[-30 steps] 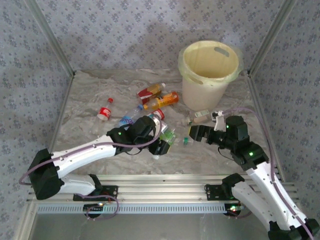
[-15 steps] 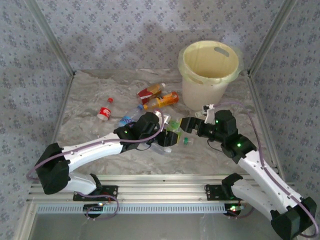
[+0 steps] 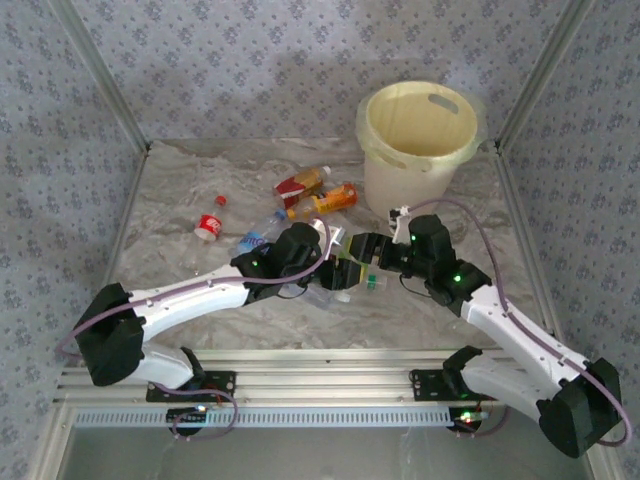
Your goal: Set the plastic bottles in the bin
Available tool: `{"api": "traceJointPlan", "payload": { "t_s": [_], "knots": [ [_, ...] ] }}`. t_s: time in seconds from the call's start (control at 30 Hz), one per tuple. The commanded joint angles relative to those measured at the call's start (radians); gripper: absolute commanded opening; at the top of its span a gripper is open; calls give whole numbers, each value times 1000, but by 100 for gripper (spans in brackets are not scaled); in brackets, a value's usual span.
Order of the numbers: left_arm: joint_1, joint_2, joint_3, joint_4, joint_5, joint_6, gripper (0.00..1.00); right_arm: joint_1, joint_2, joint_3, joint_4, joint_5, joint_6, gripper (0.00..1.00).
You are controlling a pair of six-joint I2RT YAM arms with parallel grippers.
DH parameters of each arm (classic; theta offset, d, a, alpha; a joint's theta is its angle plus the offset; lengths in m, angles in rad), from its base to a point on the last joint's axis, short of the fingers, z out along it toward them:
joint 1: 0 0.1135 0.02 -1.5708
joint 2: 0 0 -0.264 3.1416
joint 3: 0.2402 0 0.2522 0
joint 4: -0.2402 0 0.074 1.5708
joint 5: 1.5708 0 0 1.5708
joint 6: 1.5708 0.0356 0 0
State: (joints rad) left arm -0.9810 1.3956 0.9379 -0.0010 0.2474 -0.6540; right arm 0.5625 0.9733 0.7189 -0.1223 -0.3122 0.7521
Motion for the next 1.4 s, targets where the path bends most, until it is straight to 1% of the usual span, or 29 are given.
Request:
{"api": "traceJointPlan", "payload": {
  "t_s": [0.0,0.07,0.2,0.3,0.43,0.53,0.6,0.7,0.9,1.03,1.17,1.27,1.37],
  "knots": [
    [3,4,24,45,21,-4,48,6,4,10,25,31,5,71],
    [2,9,24,45,19,3,48,5,10,10,28,32,7,68],
    [1,20,24,50,15,19,48,5,22,10,35,33,11,59],
    [1,24,27,52,15,24,50,5,18,9,36,35,12,56],
    [-2,26,26,55,14,29,56,5,1,4,34,48,15,54],
    [-2,23,17,67,19,31,66,-2,-12,4,16,56,8,54],
    [-3,8,3,94,27,38,76,-15,-26,6,-6,59,-6,53],
    [-4,-33,-13,114,34,71,86,-53,-56,26,-51,58,-36,53],
    [-4,-137,-30,113,25,199,99,-152,-106,106,-159,19,-115,53],
    [-4,-200,-42,136,-24,265,100,-204,-122,191,-221,12,-207,53],
    [-3,-250,-60,182,-112,294,100,-234,-113,313,-254,31,-298,53],
    [-4,-271,-70,199,-180,300,100,-243,-84,410,-267,69,-360,53],
    [-4,-299,-106,271,-228,283,100,-248,-46,503,-250,126,-406,53]
  ]
}}
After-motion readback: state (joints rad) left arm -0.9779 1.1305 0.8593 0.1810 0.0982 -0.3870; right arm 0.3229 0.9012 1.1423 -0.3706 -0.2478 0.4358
